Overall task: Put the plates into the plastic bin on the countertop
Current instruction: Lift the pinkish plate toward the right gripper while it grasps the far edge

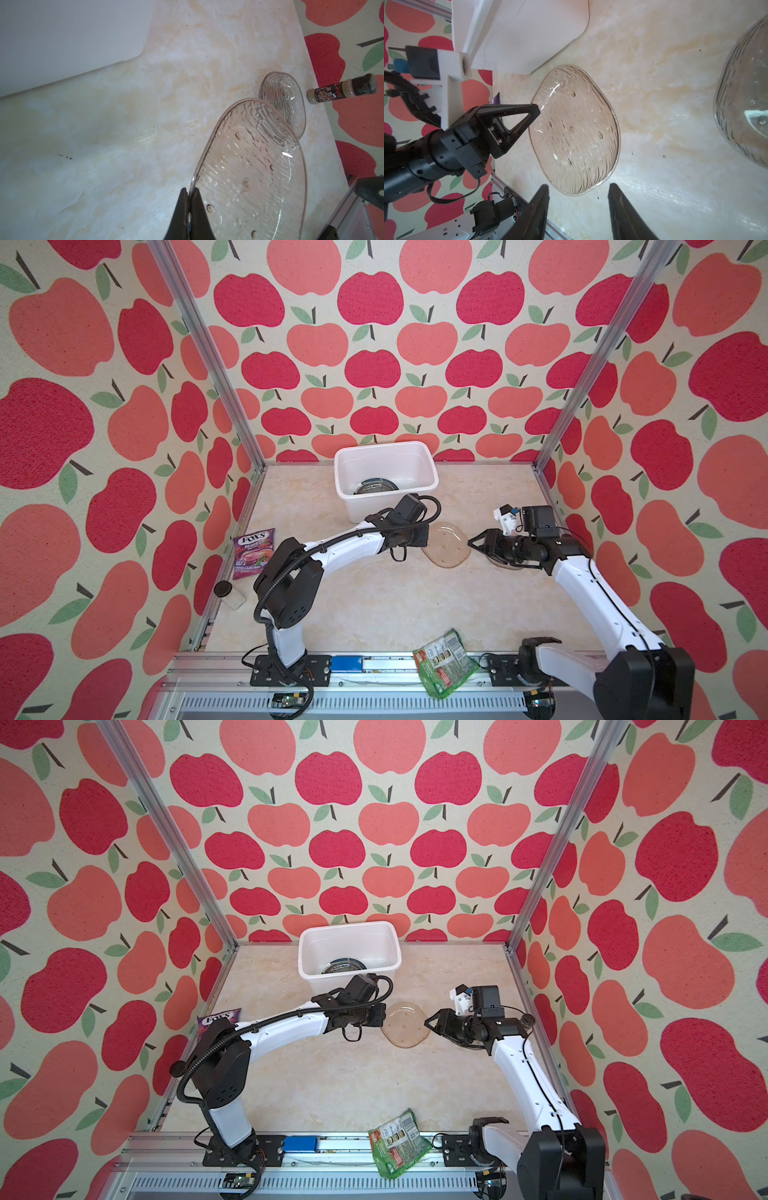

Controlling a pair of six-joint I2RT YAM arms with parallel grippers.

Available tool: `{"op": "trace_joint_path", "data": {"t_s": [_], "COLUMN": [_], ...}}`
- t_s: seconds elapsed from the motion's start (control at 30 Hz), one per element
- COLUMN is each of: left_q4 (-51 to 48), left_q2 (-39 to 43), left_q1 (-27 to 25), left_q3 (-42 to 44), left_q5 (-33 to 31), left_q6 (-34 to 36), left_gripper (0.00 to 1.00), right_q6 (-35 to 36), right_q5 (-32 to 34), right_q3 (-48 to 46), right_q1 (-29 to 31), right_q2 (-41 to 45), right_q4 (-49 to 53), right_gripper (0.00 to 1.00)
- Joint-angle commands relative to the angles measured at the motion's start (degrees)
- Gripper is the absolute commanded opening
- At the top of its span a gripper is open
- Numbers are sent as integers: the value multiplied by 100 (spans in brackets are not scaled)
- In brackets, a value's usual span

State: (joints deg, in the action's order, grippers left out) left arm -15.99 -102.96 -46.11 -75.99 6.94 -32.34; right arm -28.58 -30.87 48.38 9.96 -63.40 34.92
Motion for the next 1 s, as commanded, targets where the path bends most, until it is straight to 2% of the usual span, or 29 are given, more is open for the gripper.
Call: {"op": "trace_joint_path", "data": {"t_s": [0.0, 0.5, 0.9, 0.97], "left_q4": [62, 140, 39, 27], "left_q2": [251, 921, 1258, 1263], "left_q1": [4, -21, 13, 36], "left_q3": [136, 451, 620, 620], "left_q5": [42, 35, -62, -60], "left_q6": [-107, -84, -23, -5], "left_gripper": [0, 0, 0, 0], "right_q6": [8, -148, -469, -507], "right_q5": [274, 487, 319, 304], "right_q3": [-87, 101, 392, 423], "right_q1": [76, 419, 728, 826], "right_q2": [100, -587, -1049, -1089], "right_q4": [356, -204, -863, -949], "right_gripper": [49, 47, 36, 28]}}
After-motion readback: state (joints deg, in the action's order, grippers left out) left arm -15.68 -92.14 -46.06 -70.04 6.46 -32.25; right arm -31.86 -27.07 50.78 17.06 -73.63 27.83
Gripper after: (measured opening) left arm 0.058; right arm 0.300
